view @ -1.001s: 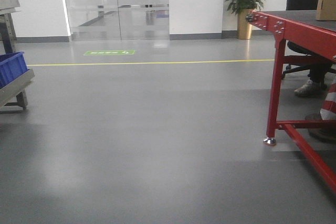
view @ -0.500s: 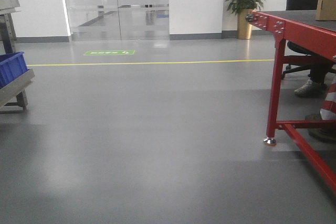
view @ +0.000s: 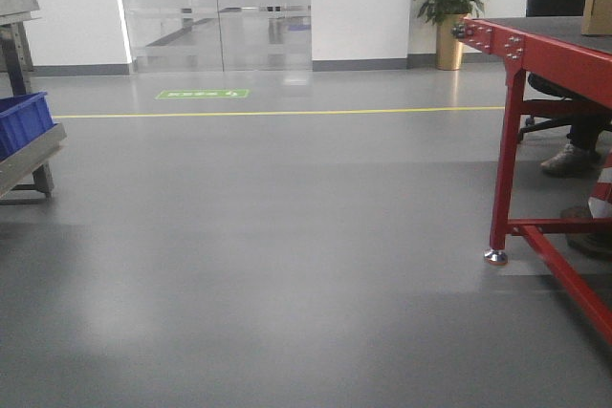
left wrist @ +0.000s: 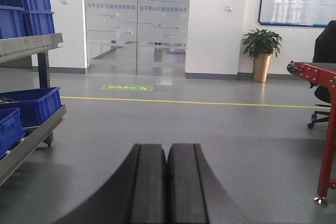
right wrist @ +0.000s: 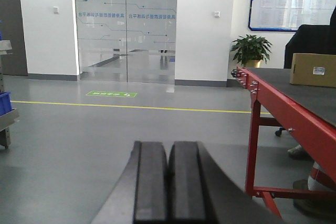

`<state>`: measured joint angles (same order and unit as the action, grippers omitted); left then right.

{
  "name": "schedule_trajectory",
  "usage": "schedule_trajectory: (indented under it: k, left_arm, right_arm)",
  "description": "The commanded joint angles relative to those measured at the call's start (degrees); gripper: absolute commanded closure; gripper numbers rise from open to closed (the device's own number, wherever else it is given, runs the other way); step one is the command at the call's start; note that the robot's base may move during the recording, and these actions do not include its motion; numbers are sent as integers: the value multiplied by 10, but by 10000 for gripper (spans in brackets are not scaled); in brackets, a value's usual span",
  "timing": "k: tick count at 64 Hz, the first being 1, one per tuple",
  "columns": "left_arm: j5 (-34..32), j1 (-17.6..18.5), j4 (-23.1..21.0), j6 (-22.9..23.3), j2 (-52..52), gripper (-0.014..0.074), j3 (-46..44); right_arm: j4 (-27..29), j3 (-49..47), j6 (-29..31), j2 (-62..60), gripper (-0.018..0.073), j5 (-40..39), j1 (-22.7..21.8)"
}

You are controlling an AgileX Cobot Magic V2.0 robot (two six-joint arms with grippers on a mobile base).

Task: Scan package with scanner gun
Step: 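Drive the base toward the red-framed table with the box and scanner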

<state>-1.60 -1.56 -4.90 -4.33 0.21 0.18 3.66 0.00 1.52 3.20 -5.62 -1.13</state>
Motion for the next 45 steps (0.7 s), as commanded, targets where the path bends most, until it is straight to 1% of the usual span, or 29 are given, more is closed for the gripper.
schedule_trajectory:
  k: [1,45]
  left_arm:
    - [-8,2,0,0,-2,707,-2]
    - [-8,2,0,0,-2,707,-2]
  right_arm:
    - [0,0,0,-2,721,-13,-3]
    - [0,0,0,-2,721,-13,-4]
